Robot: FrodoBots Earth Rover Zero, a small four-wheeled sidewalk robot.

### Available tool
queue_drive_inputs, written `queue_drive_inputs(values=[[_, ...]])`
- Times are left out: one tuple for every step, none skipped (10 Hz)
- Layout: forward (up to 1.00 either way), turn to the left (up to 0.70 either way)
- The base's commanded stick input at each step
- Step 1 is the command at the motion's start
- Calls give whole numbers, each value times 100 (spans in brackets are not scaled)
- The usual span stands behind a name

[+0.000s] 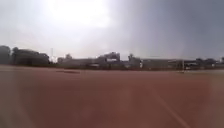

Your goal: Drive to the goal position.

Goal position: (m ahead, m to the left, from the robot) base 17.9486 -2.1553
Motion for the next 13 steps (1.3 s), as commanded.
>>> queue_drive_inputs(values=[[70,0],[70,0],[70,0],[70,0],[70,0],[70,0],[70,0],[70,0],[70,0],[70,0],[70,0],[70,0],[70,0]])
